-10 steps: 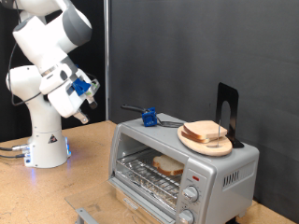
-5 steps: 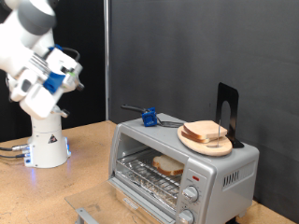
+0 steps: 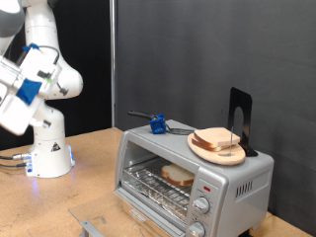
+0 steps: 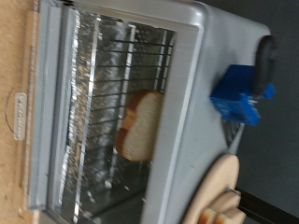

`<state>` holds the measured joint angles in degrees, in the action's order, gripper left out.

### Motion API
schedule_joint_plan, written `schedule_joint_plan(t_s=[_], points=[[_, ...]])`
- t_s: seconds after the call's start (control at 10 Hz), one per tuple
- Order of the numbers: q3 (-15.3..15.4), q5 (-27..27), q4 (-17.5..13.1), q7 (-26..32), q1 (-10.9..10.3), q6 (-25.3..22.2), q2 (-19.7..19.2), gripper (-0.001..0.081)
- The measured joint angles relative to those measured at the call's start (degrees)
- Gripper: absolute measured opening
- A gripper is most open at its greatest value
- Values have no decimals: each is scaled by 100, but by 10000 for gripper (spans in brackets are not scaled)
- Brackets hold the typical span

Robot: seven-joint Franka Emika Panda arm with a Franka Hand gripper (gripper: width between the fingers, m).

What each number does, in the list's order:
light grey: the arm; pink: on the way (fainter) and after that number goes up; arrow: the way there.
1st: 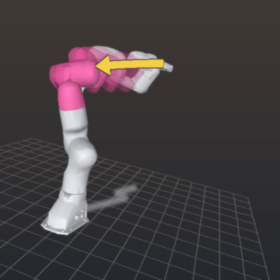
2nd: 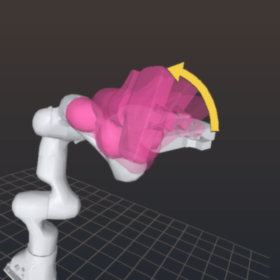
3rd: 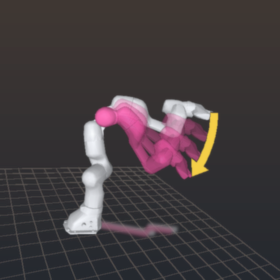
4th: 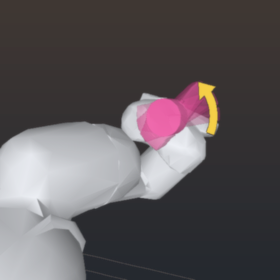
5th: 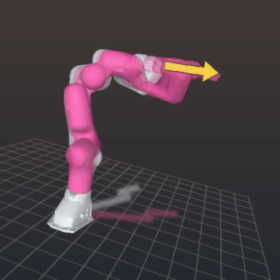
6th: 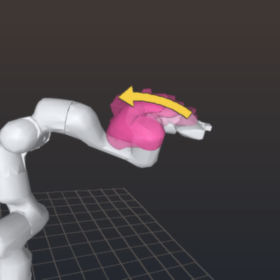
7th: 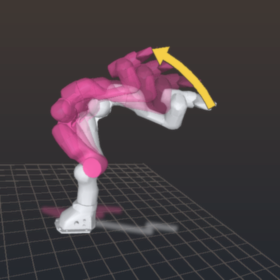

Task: Make a piece of toast with the oven

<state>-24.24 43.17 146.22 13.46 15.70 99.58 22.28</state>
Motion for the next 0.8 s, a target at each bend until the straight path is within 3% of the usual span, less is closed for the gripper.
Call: schedule_joint_plan(t_s=[0.3,0.6,0.8], points=[[14,116,-277,591,-90,54,-809,809],[108,320,-241,1058,-124,569,-1102,809],[112,253,-287,634,-122,303,-1153,809]])
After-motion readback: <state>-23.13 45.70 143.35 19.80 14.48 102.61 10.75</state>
